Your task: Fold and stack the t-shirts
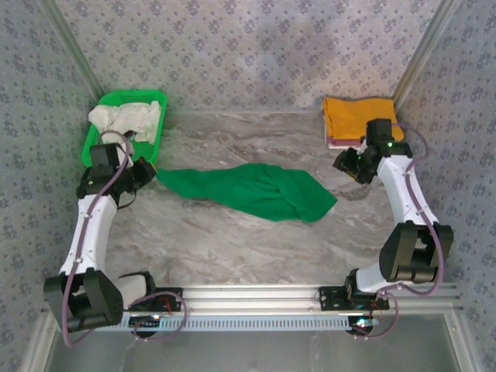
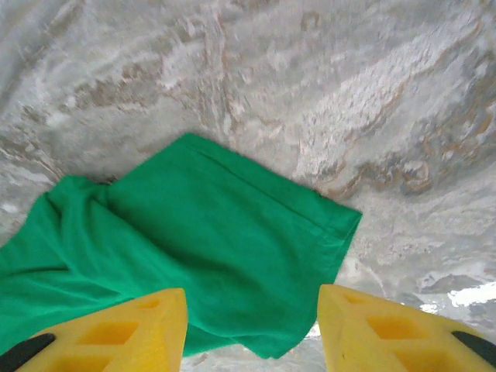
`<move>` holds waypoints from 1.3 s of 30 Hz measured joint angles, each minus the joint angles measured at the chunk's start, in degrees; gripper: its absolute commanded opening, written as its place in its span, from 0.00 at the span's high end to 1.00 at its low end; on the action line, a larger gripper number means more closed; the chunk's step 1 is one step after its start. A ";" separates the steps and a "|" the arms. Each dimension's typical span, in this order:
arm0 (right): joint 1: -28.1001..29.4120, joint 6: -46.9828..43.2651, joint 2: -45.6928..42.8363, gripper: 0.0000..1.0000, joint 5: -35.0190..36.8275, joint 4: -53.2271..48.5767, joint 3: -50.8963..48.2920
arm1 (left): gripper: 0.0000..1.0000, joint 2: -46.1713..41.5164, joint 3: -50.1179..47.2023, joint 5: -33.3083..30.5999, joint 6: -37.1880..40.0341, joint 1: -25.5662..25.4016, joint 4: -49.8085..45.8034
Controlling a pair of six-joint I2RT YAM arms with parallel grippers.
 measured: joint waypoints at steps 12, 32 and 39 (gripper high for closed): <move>22.27 9.84 -15.89 0.39 -1.99 13.46 -30.91 | 1.00 2.56 -11.61 -0.02 -1.07 -0.68 6.19; 25.35 7.39 8.41 1.00 13.86 11.82 -7.37 | 1.00 3.72 -13.97 -0.07 -1.95 -1.20 10.23; 15.87 2.95 15.45 0.73 12.55 4.37 15.19 | 1.00 2.34 -12.09 -0.20 -1.95 -1.20 10.25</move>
